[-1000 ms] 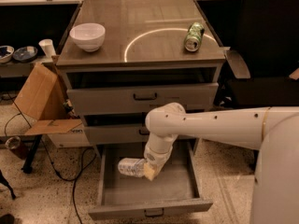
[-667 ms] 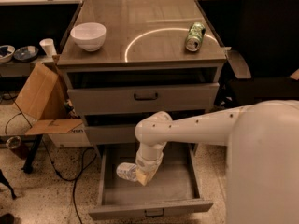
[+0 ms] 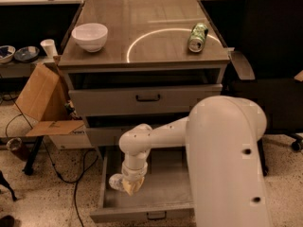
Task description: Place blue plastic bottle into bottom drawer
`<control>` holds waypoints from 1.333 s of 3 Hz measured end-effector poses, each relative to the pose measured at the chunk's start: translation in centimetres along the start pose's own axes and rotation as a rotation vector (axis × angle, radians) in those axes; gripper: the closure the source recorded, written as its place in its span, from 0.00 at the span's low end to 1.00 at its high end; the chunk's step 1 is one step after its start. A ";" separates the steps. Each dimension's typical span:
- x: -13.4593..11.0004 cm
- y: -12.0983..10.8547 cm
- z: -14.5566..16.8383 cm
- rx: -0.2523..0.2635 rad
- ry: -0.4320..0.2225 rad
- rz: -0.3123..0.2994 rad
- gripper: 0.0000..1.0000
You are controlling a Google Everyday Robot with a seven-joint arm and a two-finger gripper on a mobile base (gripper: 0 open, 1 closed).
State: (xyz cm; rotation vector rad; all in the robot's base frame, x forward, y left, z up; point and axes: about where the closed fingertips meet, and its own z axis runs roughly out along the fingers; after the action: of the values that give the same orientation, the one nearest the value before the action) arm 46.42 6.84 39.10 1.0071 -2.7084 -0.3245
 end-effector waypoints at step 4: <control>-2.7 4.1 6.3 -0.017 0.086 0.096 0.27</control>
Offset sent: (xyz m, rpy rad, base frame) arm -0.0050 0.0561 -0.0485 -0.0288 0.0734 -0.0480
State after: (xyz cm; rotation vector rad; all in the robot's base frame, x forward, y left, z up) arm 44.08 12.44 33.87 0.8623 -2.6615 -0.2795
